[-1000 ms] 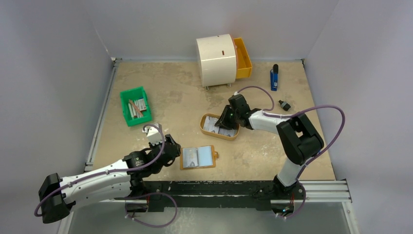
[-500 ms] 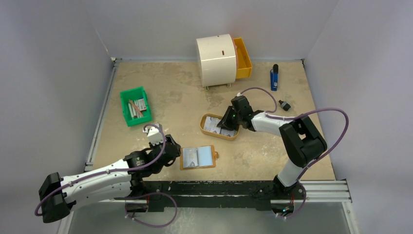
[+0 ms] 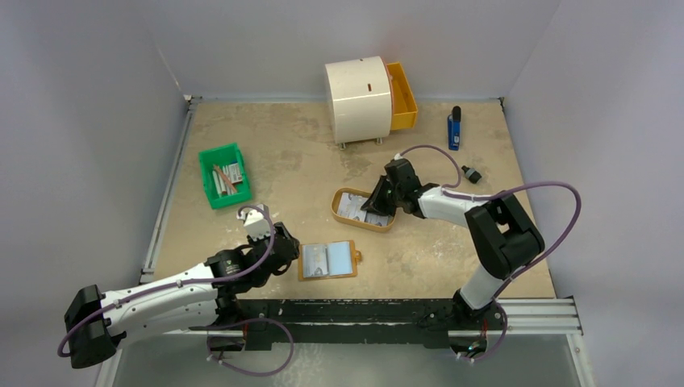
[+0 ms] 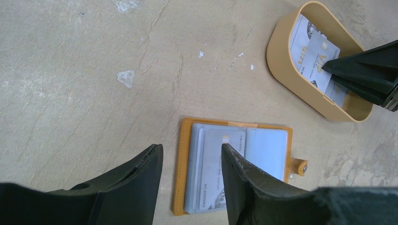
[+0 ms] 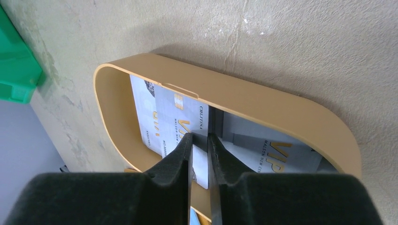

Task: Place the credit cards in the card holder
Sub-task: Pick up the credit card from the storage box.

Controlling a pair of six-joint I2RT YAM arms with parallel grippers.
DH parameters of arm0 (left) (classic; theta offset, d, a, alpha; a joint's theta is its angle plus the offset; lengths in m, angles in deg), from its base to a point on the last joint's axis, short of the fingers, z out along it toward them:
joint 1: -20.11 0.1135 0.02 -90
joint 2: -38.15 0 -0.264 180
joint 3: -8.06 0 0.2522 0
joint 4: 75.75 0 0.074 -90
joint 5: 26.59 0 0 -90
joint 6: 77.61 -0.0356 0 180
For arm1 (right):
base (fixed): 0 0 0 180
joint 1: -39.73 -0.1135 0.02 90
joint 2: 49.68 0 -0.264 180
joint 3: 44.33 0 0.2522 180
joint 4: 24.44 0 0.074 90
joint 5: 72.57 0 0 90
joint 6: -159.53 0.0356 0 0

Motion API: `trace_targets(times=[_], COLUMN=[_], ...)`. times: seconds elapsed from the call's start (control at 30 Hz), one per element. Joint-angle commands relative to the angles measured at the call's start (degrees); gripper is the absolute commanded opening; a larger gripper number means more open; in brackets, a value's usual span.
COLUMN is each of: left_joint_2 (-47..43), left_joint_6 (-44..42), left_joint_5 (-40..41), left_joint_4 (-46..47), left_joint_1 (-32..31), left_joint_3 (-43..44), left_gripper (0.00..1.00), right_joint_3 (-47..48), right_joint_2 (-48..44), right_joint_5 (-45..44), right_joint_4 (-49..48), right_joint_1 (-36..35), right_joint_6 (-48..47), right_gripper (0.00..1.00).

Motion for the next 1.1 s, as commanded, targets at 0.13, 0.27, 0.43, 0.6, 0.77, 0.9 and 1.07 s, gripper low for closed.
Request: trace_targets(times=[0.13,0.27,0.43,0.6,0.77,0.9,1.07], left_joint_2=[-0.02,0.08,0.35,0.11,-0.33,-0.73,-1.49], left_joint_6=[0.36,0.35,0.34,0.33,0.34,0.34,0.23], left_joint_5=[0.59,0.61,0.53,0.52,0.70,1.00,1.31], left_joint_4=[1.93,2.22,2.56,2.39,1.87,1.18,0.55], left_joint_1=[0.13,0.13,0.13,0.11,0.13,0.13,0.13], left_joint_3=[0.44,0.26,0.18,0.30,0.43,0.89,1.34], left_gripper=[0.48,0.48,0.48,0.48,0.48,0.48,0.48], right_joint_3=[-1.07,-0.60,-0.28,0.23,1.69,3.14,3.30], right_joint_2=[-3.62,-4.57,-5.04,-6.24,-8.14,-10.27,-13.37], right_joint_5=[-0.20,0.52,1.81,3.35,4.77,5.30,7.08], right_joint_4=[0.59,0.88,1.10,1.33,2.53,6.51,8.68], right_joint_1=[0.31,0.33,0.33,0.30,0.34,1.40,2.81], right_joint_6=[-0.28,-0.54,-0.10,2.07,5.80,9.27,14.88], right_gripper=[0.14,0.11,0.05,0.00,0.00,0.00,0.00])
